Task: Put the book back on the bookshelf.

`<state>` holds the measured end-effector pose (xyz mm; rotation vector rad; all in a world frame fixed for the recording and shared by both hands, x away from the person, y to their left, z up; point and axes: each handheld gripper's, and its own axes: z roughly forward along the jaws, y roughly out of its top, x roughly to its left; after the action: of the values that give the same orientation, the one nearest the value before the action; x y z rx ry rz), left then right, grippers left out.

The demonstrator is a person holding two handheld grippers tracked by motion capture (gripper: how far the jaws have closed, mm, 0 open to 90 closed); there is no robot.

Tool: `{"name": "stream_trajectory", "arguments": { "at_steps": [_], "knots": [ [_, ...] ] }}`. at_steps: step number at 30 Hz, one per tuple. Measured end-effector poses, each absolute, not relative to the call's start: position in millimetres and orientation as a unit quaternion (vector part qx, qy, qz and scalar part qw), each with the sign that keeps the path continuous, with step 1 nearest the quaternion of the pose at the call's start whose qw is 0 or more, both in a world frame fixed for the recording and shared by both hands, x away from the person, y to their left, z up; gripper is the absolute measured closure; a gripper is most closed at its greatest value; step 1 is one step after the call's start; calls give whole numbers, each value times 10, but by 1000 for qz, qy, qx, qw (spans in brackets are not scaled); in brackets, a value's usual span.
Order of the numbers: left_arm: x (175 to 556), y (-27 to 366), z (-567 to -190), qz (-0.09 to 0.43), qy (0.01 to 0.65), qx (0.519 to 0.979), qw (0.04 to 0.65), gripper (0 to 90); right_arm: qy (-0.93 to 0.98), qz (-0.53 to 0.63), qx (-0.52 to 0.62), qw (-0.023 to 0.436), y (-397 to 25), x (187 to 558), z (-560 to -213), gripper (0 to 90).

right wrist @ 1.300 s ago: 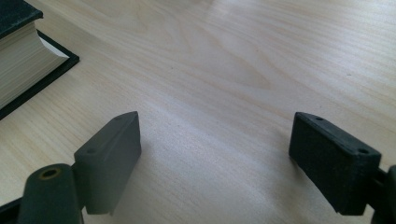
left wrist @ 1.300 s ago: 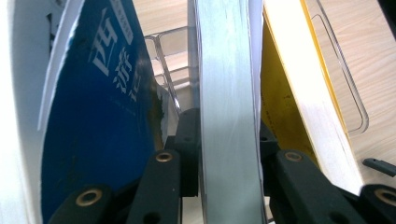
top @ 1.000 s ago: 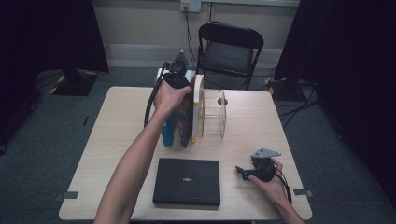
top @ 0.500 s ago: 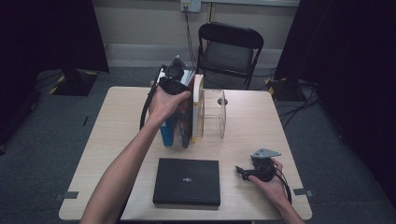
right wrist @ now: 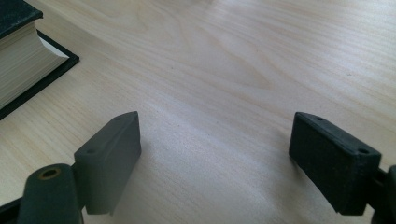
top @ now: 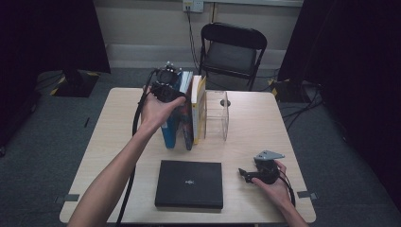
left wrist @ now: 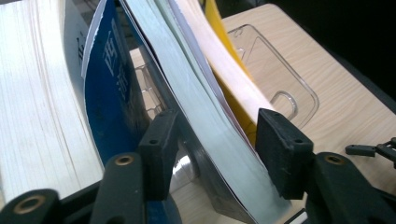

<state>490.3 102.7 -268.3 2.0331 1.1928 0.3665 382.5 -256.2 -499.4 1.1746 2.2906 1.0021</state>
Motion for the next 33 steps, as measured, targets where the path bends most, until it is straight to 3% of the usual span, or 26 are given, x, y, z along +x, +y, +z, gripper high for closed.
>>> {"name": "stream_trajectory", "arguments": {
  "at_steps": [8,27,33],
  "knots": [
    [4841,1047,-2697,148,459,791,378,533,814,356,418,188,-2561,3826,-4993,166],
    [4561,1102,-2955,165,425,781,427,502,814,356,418,188,-2560,3828,-4994,166],
    [4457,1142,-3098,174,418,770,449,566,814,356,418,189,-2560,3830,-4994,166]
  ]
}}
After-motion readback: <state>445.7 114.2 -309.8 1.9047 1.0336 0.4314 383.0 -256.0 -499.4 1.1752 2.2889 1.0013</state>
